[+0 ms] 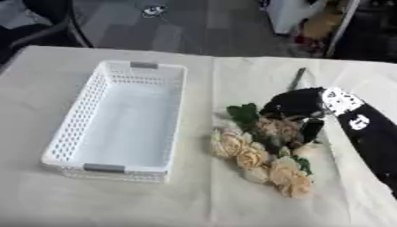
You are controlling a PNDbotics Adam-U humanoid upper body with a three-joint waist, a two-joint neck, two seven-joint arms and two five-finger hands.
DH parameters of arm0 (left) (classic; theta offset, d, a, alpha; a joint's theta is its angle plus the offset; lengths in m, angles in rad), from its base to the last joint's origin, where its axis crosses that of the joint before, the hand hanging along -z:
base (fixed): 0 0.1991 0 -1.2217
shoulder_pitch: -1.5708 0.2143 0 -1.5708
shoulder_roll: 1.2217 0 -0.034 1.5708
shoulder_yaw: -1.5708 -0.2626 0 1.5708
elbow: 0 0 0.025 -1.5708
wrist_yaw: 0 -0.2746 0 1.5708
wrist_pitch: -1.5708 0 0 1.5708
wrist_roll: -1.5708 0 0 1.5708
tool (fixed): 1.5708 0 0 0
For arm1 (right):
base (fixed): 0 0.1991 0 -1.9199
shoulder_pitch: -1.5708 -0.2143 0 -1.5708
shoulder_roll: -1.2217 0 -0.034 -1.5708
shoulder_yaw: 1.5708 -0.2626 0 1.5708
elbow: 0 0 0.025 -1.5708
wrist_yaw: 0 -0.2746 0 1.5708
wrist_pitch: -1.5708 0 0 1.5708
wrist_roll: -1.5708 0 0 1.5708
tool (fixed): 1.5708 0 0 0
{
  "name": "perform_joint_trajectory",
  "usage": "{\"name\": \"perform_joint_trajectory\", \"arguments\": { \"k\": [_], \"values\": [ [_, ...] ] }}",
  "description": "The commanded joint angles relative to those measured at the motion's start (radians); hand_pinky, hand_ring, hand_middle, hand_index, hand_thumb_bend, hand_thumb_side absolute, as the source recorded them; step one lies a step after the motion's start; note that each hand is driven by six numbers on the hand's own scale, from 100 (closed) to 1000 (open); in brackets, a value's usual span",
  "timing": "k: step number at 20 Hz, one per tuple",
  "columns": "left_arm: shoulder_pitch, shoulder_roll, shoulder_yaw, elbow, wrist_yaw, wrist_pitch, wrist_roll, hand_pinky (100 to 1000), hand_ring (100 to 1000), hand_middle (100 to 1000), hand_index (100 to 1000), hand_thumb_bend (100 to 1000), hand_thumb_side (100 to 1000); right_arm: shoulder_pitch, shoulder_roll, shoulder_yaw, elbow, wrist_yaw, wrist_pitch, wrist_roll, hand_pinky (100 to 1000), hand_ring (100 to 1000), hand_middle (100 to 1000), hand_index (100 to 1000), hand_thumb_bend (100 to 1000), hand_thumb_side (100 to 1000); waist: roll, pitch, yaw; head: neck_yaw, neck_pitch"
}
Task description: Pick up objects on the table and place them in the box.
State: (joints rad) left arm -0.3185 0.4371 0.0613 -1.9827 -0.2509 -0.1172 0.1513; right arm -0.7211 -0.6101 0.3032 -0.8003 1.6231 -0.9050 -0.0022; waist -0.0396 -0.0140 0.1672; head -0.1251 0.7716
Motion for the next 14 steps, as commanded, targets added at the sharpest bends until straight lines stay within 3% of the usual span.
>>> {"name": "perform_joint_trajectory", "arguments": {
  "k": [1, 3, 4, 5, 6, 7, 8, 9, 10, 11, 12, 13, 14],
  "values": [
    [-0.016, 0.011, 0.001, -0.017, 0.006, -0.001, -0.006, 572, 716, 737, 795, 100, 779, 0.005, -0.001, 0.000, 0.006, 0.020, -0.002, -0.037, 937, 962, 1000, 958, 453, 630, 0.003, -0.005, 0.000, -0.002, -0.002],
    [-0.015, 0.011, 0.000, -0.017, 0.007, -0.002, -0.007, 572, 716, 737, 794, 100, 779, 0.009, -0.002, 0.005, -0.003, 0.018, -0.002, -0.073, 832, 879, 956, 927, 447, 445, 0.003, -0.005, 0.000, -0.002, -0.002],
    [-0.015, 0.011, -0.001, -0.017, 0.007, -0.001, -0.008, 572, 716, 737, 794, 100, 779, 0.012, -0.002, 0.008, -0.009, 0.017, -0.002, -0.092, 718, 821, 928, 907, 426, 327, 0.003, -0.005, 0.000, -0.002, -0.002],
    [-0.016, 0.011, -0.001, -0.017, 0.007, -0.002, -0.008, 573, 716, 737, 794, 100, 781, 0.015, -0.004, 0.011, -0.015, 0.017, -0.002, -0.110, 695, 808, 919, 902, 439, 295, 0.003, -0.005, 0.000, -0.002, -0.002],
    [-0.016, 0.011, -0.001, -0.017, 0.007, -0.002, -0.009, 572, 716, 737, 794, 100, 779, 0.017, -0.005, 0.013, -0.024, 0.016, -0.002, -0.132, 488, 664, 801, 824, 429, 209, 0.003, -0.005, 0.000, -0.001, -0.002],
    [-0.016, 0.011, -0.001, -0.017, 0.007, -0.002, -0.008, 573, 716, 737, 794, 100, 779, 0.020, -0.008, 0.016, -0.037, 0.013, -0.002, -0.160, 591, 740, 862, 867, 434, 246, 0.003, -0.005, 0.000, -0.001, -0.002],
    [-0.015, 0.011, 0.000, -0.017, 0.007, -0.002, -0.008, 572, 716, 737, 794, 100, 780, 0.023, -0.011, 0.019, -0.053, 0.010, -0.002, -0.191, 333, 528, 692, 684, 418, 138, 0.003, -0.006, 0.000, 0.000, -0.002],
    [-0.015, 0.011, 0.000, -0.017, 0.007, -0.002, -0.008, 572, 716, 737, 794, 100, 780, 0.026, -0.016, 0.023, -0.070, 0.009, -0.002, -0.224, 310, 506, 658, 639, 415, 114, 0.003, -0.006, -0.001, 0.000, -0.002],
    [-0.015, 0.012, -0.001, -0.017, 0.007, -0.001, -0.008, 572, 716, 736, 794, 100, 780, 0.030, -0.021, 0.023, -0.086, 0.004, -0.002, -0.260, 254, 427, 521, 475, 295, 100, 0.003, -0.006, -0.001, 0.002, -0.002],
    [-0.015, 0.012, -0.001, -0.017, 0.007, -0.001, -0.009, 572, 716, 736, 794, 100, 780, 0.035, -0.027, 0.022, -0.100, -0.006, -0.002, -0.295, 254, 427, 521, 475, 295, 100, 0.003, -0.006, -0.002, 0.003, -0.002],
    [-0.015, 0.013, -0.001, -0.017, 0.007, -0.001, -0.009, 573, 716, 736, 794, 100, 780, 0.039, -0.032, 0.022, -0.110, -0.015, -0.002, -0.323, 213, 382, 437, 352, 100, 100, 0.003, -0.006, -0.002, 0.003, -0.002],
    [-0.014, 0.013, -0.001, -0.017, 0.007, -0.001, -0.009, 572, 716, 736, 794, 100, 780, 0.043, -0.038, 0.017, -0.118, -0.032, -0.002, -0.351, 231, 397, 455, 369, 147, 100, 0.003, -0.006, -0.002, 0.004, -0.002],
    [-0.014, 0.013, -0.001, -0.017, 0.007, -0.001, -0.009, 573, 716, 736, 794, 100, 780, 0.046, -0.043, 0.013, -0.124, -0.048, -0.002, -0.369, 171, 353, 377, 302, 100, 100, 0.003, -0.006, -0.003, 0.005, -0.002]
  ]
}}
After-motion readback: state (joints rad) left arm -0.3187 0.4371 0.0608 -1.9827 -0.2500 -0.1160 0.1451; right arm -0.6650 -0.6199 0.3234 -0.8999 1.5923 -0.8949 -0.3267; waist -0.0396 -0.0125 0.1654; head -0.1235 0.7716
